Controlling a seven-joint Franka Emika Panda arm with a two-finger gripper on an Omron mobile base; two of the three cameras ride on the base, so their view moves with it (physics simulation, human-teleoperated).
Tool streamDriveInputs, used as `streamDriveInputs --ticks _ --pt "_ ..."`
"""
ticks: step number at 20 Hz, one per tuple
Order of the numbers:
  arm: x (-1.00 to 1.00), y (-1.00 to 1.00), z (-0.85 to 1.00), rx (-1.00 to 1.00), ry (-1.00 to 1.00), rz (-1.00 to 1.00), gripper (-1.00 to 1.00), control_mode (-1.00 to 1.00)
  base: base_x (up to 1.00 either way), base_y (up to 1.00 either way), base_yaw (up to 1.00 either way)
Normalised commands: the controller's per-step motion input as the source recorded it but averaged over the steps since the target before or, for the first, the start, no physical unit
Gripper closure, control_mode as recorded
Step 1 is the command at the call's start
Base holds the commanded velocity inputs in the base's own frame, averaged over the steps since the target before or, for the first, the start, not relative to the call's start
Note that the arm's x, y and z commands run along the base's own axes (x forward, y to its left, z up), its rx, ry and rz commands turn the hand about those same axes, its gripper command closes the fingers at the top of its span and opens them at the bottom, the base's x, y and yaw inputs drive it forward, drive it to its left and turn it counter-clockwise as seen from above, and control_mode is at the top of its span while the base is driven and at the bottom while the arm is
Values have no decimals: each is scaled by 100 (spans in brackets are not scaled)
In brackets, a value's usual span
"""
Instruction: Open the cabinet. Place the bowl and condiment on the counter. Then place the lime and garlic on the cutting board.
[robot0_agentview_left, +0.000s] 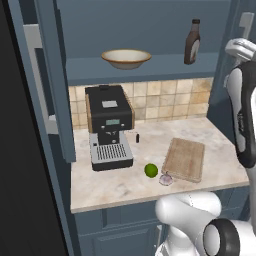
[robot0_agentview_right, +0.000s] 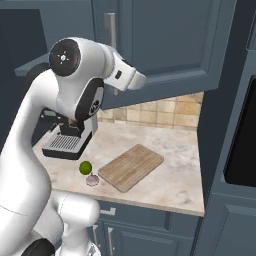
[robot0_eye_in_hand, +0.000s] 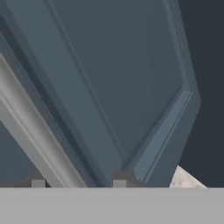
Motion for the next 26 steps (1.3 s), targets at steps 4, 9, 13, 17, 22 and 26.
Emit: streamDriveInputs --ticks 4,9,13,17,22,26 --pt "-52 -100 0 7 -11 0 100 -100 0 0 0" --pt "-43 -87 0 4 -10 0 100 -100 0 0 0" --pt "-41 -14 6 0 -3 0 -100 -100 0 0 0" --pt "-92 2 21 0 -3 0 -100 -100 0 0 0" --pt "-100 21 17 -1 -8 -2 -100 -100 0 0 0" --pt "-100 77 1 -11 -7 -12 -100 -100 0 0 0"
